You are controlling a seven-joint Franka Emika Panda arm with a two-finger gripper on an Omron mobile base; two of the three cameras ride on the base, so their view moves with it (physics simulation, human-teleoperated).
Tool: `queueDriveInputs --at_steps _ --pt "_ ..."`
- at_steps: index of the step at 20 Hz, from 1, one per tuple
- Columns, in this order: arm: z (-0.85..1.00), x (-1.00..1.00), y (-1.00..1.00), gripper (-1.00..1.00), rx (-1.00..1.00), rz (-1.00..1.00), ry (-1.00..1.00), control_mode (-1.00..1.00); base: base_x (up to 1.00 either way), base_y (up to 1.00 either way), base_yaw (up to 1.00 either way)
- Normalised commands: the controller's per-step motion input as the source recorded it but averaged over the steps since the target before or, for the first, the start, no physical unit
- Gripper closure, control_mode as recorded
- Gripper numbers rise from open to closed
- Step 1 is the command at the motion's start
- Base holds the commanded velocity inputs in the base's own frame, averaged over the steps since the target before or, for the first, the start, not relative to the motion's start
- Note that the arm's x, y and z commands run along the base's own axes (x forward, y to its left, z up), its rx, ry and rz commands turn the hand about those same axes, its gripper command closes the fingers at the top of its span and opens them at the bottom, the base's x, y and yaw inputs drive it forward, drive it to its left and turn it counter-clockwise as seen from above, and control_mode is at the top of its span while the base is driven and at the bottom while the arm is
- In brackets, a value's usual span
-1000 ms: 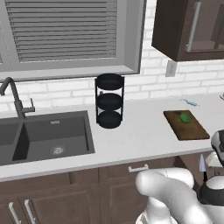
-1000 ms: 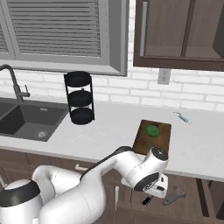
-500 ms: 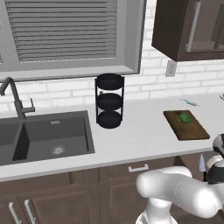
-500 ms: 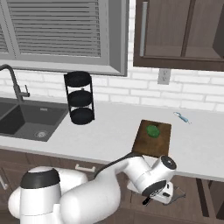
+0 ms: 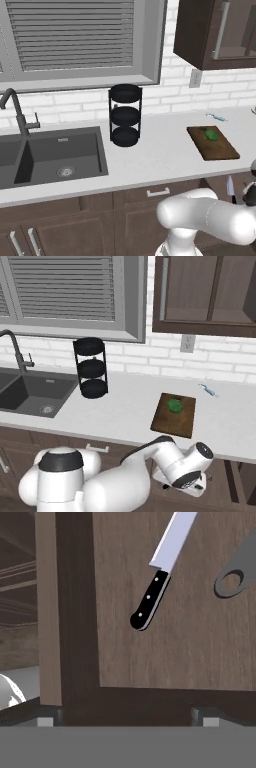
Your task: Place the appropriate cutting tool for cutting the broccoli skin on the cutting board.
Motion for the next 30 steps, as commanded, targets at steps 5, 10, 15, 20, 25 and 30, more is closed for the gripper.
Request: queueDriveInputs --at_steps 5,10,15,20,25,30 --pt "-0.23 -0.21 -0.15 -1.0 0.05 0.0 0.05 -1.0 0.0 0.0 0.0" --pt "-0.26 -0.61 -0.17 -1.0 0.04 0.0 0.1 -1.0 0.0 0.0 0.0" --pt "-0.35 -0.9 -0.19 -1.0 0.04 0.0 0.15 -1.0 0.0 0.0 0.0" --pt "-0.4 -0.97 -0.14 -1.0 0.03 0.0 0.14 -1.0 0.0 0.0 0.0" --pt "-0.43 -1.0 -0.19 -1.0 0.05 0.0 0.12 -1.0 0.0 0.0 0.0" --pt "-0.37 -0.84 -0.14 -1.0 0.05 0.0 0.1 -1.0 0.0 0.0 0.0"
